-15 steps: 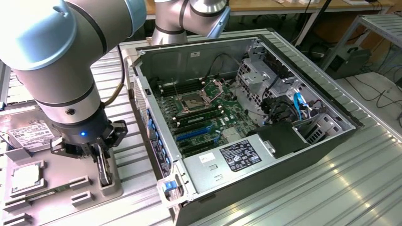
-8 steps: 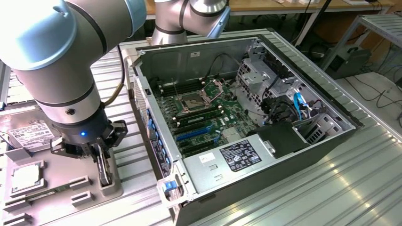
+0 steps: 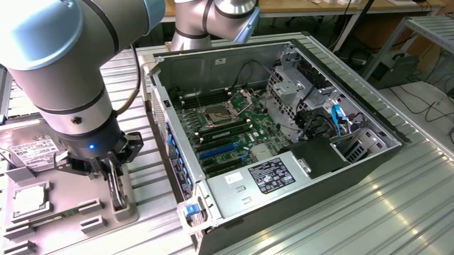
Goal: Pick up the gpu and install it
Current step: 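Pick up the gpu and move the gpu toward the slot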
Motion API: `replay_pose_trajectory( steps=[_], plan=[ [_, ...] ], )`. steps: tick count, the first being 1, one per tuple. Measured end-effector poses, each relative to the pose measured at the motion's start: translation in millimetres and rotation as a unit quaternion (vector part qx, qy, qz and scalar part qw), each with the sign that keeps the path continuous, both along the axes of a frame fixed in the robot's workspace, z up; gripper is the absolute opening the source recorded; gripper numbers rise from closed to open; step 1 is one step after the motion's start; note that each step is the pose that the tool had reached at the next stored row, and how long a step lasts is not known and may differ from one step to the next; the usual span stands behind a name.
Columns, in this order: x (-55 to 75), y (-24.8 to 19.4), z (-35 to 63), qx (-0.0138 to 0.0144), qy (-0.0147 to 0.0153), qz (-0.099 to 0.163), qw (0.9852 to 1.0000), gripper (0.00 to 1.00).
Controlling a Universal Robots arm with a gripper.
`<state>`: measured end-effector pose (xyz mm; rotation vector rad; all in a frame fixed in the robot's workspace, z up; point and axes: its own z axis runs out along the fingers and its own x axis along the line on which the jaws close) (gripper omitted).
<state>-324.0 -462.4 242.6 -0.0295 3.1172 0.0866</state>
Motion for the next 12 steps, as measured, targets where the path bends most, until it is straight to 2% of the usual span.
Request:
replay_pose_trajectory(
  steps=[2, 4, 12],
  plan=[
    [0.0, 0.0, 3.9, 0.0007, 0.0001, 0.0, 1.0, 0.28],
    [0.0, 0.0, 14.5, 0.0029, 0.0, 0.0, 1.0, 0.28],
    [0.0, 0.0, 31.7, 0.0061, 0.0, 0.0, 1.0, 0.28]
  ],
)
